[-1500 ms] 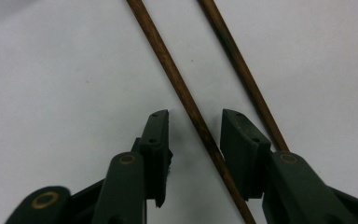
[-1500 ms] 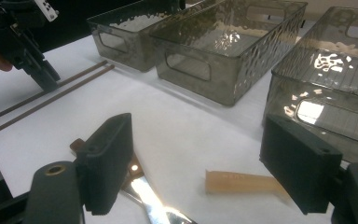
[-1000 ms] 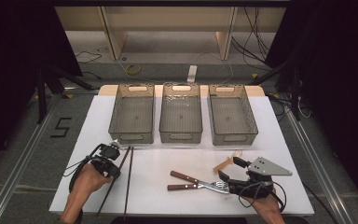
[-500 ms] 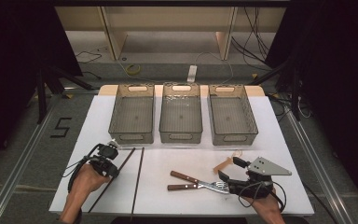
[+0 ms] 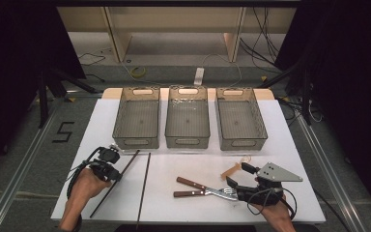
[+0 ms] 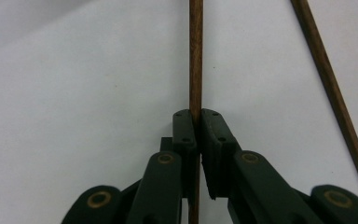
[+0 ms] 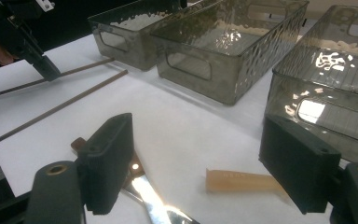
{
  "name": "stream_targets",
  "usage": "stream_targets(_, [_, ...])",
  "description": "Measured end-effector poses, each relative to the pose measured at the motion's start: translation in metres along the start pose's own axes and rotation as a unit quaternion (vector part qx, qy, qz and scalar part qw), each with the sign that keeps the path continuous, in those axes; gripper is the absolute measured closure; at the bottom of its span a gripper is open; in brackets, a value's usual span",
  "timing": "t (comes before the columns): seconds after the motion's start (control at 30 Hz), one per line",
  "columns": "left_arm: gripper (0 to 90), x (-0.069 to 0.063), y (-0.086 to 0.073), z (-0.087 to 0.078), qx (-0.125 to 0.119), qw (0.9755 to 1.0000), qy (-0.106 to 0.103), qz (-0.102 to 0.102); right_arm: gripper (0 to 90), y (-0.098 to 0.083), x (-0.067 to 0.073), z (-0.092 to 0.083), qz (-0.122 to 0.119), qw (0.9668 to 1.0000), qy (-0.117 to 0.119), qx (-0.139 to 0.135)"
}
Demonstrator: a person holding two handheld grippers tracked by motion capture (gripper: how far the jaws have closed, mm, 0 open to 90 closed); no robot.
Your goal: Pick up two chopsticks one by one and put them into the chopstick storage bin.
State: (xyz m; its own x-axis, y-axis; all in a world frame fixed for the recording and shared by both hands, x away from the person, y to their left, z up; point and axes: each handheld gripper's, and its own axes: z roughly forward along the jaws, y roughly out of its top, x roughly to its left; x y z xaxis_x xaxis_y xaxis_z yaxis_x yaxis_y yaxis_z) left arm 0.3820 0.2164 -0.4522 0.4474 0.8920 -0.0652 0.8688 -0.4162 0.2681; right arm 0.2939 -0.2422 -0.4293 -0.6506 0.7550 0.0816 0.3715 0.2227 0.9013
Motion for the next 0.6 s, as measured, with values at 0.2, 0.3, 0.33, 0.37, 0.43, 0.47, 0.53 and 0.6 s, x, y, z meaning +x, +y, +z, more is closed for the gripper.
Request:
stream_targets(0.2, [84.2,-0.001,0.001,-0.014,-0.028,0.9995,-0.01,0.007,26.9,0.0,0.001,0.0,-0.004,1.0,0.001,0.002])
stream_targets(0.3, [84.2,-0.001,0.001,-0.021,-0.044,0.9988,-0.021,0.008,26.9,0.0,0.0,0.001,-0.003,1.0,0.0,0.001])
stream_targets(0.33, [84.2,-0.002,0.002,-0.026,-0.058,0.9979,-0.027,0.01,26.9,0.0,0.0,0.0,-0.003,1.0,0.0,0.001])
stream_targets(0.37, [84.2,-0.002,0.003,-0.029,-0.067,0.9973,-0.031,0.009,26.9,0.0,0.0,0.0,-0.002,1.0,0.0,0.001])
stream_targets(0.43, [84.2,-0.002,0.003,-0.034,-0.084,0.9955,-0.042,0.011,26.9,0.0,0.0,0.0,-0.001,1.0,0.0,0.001])
stream_targets(0.47, [84.2,-0.002,0.004,-0.036,-0.091,0.9946,-0.047,0.011,26.9,0.0,0.0,0.0,-0.001,1.0,0.0,0.001])
stream_targets(0.53, [84.2,-0.002,0.005,-0.038,-0.1,0.9937,-0.049,0.011,26.9,0.0,0.0,0.0,-0.001,1.0,-0.001,0.002])
stream_targets(0.6, [84.2,-0.003,0.005,-0.041,-0.109,0.9926,-0.052,0.013,26.9,0.0,0.001,0.0,-0.001,1.0,-0.001,0.003])
